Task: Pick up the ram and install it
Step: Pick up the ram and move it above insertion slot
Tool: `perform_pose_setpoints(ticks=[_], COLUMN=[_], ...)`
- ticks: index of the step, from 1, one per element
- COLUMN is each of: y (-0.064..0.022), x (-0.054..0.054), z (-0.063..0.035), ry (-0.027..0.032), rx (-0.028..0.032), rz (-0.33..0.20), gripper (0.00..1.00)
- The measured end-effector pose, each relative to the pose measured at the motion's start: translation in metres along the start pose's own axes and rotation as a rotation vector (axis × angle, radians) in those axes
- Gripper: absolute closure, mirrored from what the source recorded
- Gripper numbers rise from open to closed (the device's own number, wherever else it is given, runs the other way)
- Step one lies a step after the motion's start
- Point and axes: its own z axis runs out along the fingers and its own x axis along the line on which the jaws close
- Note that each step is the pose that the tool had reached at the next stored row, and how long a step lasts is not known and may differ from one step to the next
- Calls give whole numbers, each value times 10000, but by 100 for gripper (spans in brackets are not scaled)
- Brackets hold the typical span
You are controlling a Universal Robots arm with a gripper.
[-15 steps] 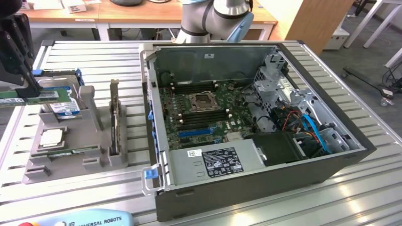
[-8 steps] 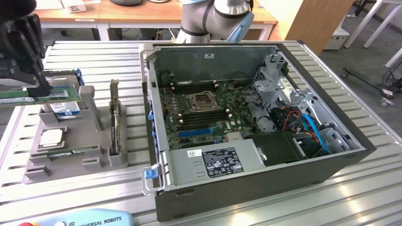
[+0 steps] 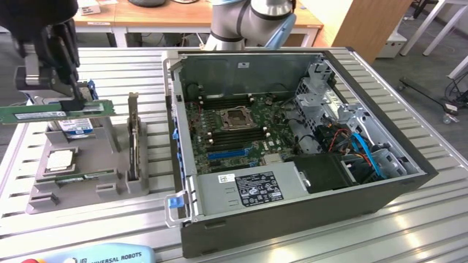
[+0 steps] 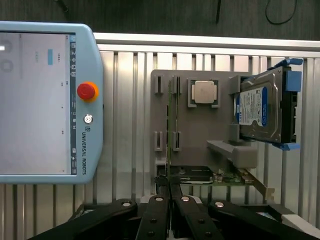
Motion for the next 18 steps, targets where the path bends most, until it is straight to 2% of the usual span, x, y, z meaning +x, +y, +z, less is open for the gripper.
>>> perform_pose_setpoints(ticks=[10, 18], y=[-314, -622], x=[0, 1], z=[-15, -28], ry=[-3, -11], rx=[-1, -1], rz=[-2, 0], gripper=[88, 88])
